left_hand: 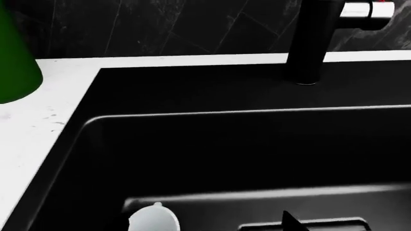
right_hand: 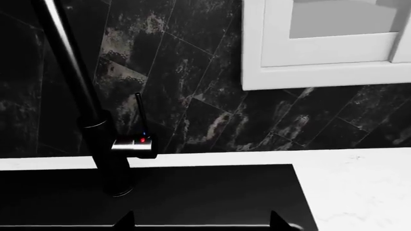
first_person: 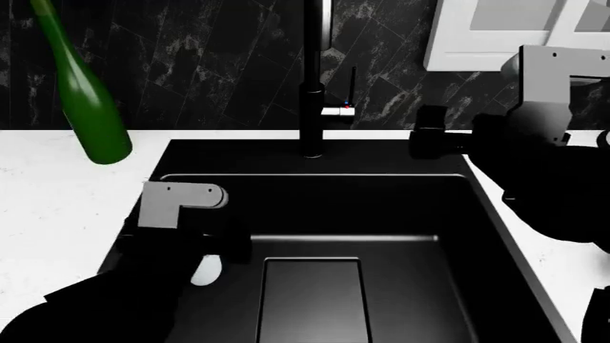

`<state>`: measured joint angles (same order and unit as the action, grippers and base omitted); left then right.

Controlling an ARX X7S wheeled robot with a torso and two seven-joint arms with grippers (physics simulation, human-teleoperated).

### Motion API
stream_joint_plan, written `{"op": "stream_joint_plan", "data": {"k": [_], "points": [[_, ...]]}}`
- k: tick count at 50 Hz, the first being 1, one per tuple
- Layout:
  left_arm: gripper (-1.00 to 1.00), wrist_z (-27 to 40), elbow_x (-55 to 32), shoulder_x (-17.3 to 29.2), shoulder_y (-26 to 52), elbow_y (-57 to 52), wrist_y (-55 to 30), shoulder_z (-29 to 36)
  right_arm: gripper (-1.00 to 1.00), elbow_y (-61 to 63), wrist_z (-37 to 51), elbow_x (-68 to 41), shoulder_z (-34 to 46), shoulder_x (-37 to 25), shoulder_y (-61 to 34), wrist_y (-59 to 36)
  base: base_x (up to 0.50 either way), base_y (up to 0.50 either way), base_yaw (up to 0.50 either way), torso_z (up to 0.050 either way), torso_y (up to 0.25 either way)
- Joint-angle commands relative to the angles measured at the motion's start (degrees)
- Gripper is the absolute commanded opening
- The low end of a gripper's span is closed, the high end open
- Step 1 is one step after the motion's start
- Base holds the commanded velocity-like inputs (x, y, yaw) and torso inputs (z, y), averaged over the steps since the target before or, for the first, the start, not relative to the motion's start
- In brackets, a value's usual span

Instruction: Pick the cup and bowl from the sink and place them on the counter for drying.

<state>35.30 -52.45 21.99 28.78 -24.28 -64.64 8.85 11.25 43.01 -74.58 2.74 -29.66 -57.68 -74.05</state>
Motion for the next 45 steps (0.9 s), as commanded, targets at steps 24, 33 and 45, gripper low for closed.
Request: {"op": "stream_joint_plan", "data": {"k": [24,33,45], "points": [[1.0,0.1,9.3,-7.4,-0.3,21.1,13.0,0.4,1.0,-0.3,-1.6,0.3,0.8,-0.5,1.4,2.6,0.0,0.0,0.0,0.0,0.0],[1.0,-0.9,11.4,-8.4,1.6,27.4,16.2,0.8,1.0,-0.3,-1.8,0.5,1.3,-0.2,2.0,3.3,0.0,0.0,0.0,0.0,0.0],[1.0,-3.8,15.5,-9.3,4.9,39.3,22.6,2.1,1.0,-0.6,-2.4,1.0,2.1,0.0,2.8,4.1,0.0,0.0,0.0,0.0,0.0]]}}
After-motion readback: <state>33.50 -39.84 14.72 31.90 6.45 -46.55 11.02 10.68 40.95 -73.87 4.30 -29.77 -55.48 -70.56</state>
